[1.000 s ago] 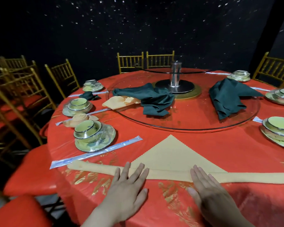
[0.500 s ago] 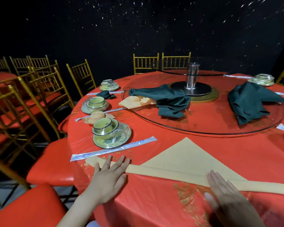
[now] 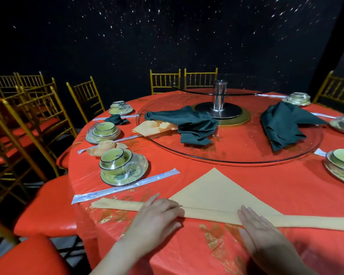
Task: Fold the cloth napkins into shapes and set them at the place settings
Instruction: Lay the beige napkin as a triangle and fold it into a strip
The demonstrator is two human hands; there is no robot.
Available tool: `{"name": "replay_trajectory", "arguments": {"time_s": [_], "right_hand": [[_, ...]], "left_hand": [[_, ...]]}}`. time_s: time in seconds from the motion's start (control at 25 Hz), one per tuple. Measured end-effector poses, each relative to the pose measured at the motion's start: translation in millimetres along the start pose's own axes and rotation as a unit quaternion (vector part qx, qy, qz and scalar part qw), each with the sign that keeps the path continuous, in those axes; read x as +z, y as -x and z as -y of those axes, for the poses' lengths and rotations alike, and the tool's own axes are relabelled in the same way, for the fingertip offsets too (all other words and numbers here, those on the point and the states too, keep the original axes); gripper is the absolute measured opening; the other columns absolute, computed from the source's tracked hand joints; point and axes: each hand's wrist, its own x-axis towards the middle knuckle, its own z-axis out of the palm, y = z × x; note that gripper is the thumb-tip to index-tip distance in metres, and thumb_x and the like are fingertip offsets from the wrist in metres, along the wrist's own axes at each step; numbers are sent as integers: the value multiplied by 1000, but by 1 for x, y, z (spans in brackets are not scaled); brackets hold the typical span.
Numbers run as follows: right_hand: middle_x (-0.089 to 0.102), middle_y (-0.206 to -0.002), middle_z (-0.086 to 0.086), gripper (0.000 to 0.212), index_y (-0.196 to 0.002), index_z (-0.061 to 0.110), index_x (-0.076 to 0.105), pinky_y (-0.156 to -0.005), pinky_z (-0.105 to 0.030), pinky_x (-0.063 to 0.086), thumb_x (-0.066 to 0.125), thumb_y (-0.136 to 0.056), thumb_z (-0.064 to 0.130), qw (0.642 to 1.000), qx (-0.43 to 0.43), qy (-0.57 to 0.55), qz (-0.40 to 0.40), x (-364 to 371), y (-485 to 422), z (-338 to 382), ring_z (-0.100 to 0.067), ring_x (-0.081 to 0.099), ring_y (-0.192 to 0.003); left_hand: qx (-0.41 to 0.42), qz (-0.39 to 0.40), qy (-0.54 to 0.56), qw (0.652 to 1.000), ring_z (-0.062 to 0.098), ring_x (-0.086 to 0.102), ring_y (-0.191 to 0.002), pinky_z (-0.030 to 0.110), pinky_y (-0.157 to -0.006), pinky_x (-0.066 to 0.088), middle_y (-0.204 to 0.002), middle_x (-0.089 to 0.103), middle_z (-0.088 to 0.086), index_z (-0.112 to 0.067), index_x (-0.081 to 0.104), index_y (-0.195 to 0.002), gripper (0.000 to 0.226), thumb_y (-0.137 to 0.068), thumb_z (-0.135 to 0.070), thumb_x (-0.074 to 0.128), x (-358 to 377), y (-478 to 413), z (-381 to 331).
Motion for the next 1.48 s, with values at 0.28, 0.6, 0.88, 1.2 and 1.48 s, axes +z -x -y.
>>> {"name": "replay_trajectory", "arguments": {"time_s": [0.28,0.6,0.88,1.2,1.48], "right_hand": [[72,-97,4,40,-93,25,74,-77,-25,51,39,-74,34,999,-10,-8,-36,-13,-14,-10,-15,69,-88],[55,-96,20,33,-103,34,60,-85,-28,44,37,-81,40,995,4,-94,45,-37,-18,-11,-7,53,-97],[51,-99,18,49,-93,36,61,-81,-27,34,21,-71,55,994,55,-86,42,-27,-32,-16,-10,49,-101],[69,-102,13,29,-85,34,68,-84,-24,38,42,-75,43,994,57,-90,-1,-19,-24,-16,-13,66,-95],[61,-127,-6,63,-123,15,62,-94,-41,46,9,-100,42,991,124,13,51,-29,17,-61,-20,57,-118]], "left_hand": [[43,-48,40,997,6,59,-70,20,-73,33,-81,66,-16,-30,68,-85,14,-85,-36,56,15,-22,0],[-46,-1,98,994,-3,60,-75,20,-70,38,-85,65,-24,-37,67,-93,27,-80,-45,45,9,-18,-5],[-107,-13,37,993,13,56,-84,30,-65,42,-89,57,-18,-37,67,-95,39,-83,-51,33,20,-37,-15],[61,45,65,995,7,63,-104,24,-86,53,-114,67,-9,-25,67,-109,42,-85,-47,41,55,-62,-104],[33,45,63,996,8,64,-105,29,-85,52,-114,68,-7,-21,72,-106,57,-97,-40,19,67,-57,-100]]}}
